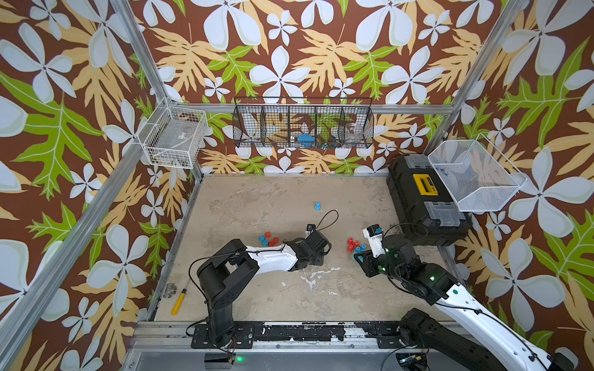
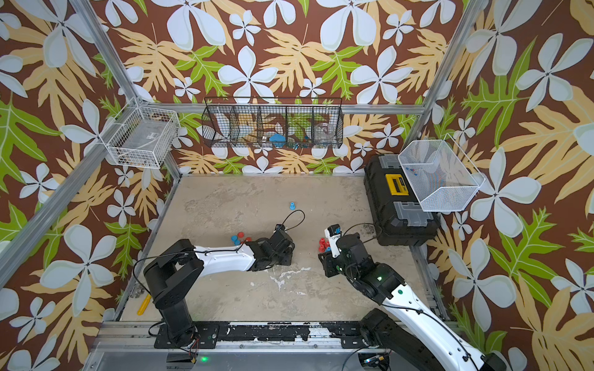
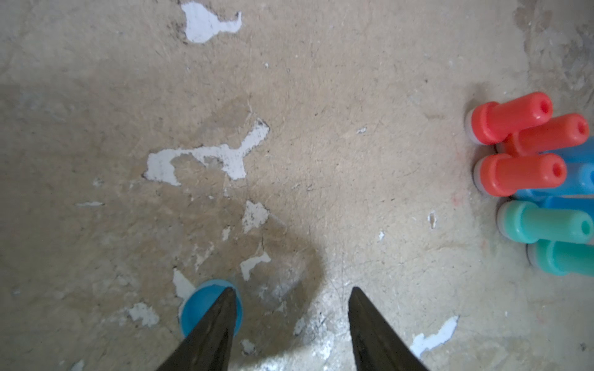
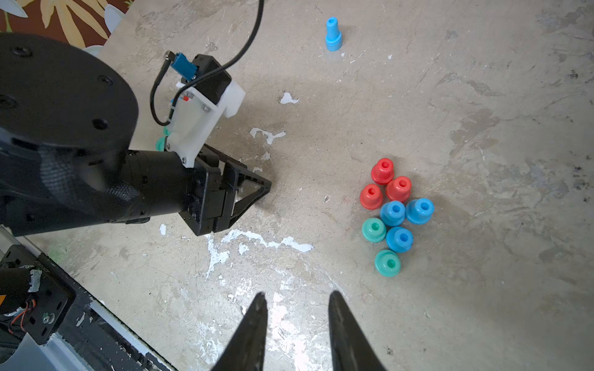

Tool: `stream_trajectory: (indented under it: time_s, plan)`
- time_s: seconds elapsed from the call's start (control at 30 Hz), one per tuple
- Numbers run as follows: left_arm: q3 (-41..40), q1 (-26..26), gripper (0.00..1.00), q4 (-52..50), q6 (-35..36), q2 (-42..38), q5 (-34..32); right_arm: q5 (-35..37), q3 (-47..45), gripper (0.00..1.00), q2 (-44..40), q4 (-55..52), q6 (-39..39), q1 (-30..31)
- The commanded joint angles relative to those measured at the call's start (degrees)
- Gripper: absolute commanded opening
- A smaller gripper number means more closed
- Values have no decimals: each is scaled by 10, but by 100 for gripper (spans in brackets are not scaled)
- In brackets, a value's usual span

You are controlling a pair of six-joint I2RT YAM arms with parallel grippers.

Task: Close the stamp cap
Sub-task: Move the cover to the center of the board.

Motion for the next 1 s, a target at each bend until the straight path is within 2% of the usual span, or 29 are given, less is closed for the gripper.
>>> stream_trajectory:
  time_s: [0.0, 0.23, 0.43, 0.53, 0.67, 0.97]
  plan:
    - [10, -1, 58, -14, 8, 3, 4, 1, 3, 34, 2, 6, 4, 0]
    - [14, -1, 59, -25, 13, -14, 2, 4, 4, 34, 5, 5, 3, 0]
    - [-1, -1, 59, -42, 24, -76, -7, 11, 6, 34, 11, 1, 4, 0]
    - [-17, -1, 59, -54, 35, -135, -10, 31, 12, 34, 19, -7, 3, 0]
    - [-67, -1, 60, -51, 47, -255, -12, 56, 31, 34, 42, -24, -5, 0]
    - [-135, 0, 61, -137, 79, -491, -87, 86, 81, 34, 102, -32, -20, 0]
